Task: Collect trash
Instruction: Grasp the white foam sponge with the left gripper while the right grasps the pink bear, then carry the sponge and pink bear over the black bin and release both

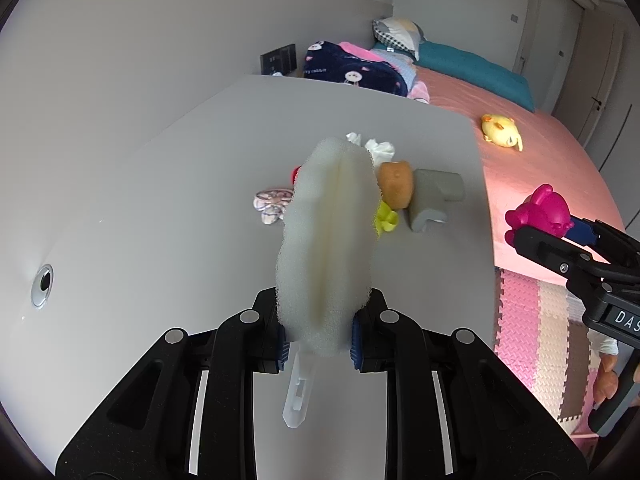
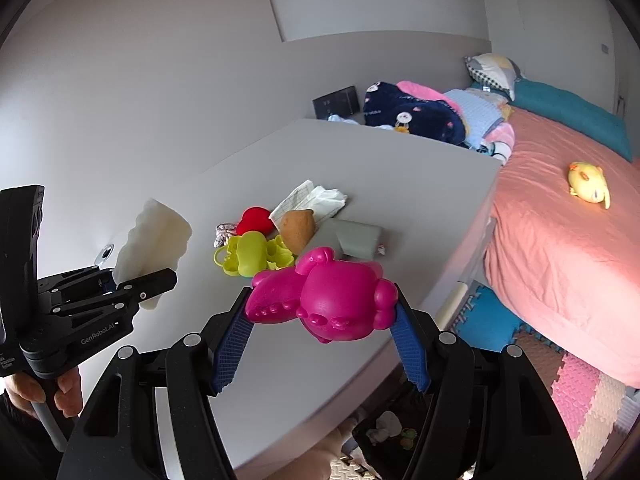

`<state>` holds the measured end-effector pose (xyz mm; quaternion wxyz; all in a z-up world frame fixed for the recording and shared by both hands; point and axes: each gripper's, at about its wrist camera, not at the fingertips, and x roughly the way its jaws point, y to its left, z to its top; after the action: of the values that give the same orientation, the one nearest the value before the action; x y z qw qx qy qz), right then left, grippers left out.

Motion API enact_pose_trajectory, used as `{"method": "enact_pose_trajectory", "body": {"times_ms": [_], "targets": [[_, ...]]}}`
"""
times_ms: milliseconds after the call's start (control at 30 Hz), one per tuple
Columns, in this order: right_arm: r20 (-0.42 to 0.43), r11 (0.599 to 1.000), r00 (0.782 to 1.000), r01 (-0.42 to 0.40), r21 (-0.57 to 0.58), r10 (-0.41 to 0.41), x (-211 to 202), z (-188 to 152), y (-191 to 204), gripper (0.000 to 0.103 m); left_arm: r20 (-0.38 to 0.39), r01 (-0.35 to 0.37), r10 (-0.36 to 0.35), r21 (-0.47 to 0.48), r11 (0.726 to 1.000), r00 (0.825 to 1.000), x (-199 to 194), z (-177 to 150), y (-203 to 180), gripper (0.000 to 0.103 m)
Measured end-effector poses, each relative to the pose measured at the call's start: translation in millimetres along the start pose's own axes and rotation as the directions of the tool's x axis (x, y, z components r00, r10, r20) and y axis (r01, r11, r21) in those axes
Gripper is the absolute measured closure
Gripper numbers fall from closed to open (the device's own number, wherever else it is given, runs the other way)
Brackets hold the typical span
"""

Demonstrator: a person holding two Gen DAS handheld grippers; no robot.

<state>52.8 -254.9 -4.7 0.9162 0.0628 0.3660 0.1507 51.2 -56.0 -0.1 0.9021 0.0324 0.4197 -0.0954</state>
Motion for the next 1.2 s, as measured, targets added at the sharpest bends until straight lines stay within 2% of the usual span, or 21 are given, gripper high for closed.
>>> {"method": "enact_pose_trajectory", "body": {"times_ms": [667, 1200], "targets": [[0.057, 0.995, 0.995, 0.083, 0.059, -0.086, -66.5, -32.1, -41.5, 0.037, 0.030, 0.095, -0.098, 0.106, 0.990, 0.995, -13.0, -4.2, -78.4, 0.081], [0.081, 0.972, 0.978, 0.180, 0.149, -0.193, -113.7, -54.3, -97.9, 0.037, 0.003, 0.197, -0.203, 0.221, 0.955, 0.979, -4.4, 0.2, -153.8, 0.081]]}}
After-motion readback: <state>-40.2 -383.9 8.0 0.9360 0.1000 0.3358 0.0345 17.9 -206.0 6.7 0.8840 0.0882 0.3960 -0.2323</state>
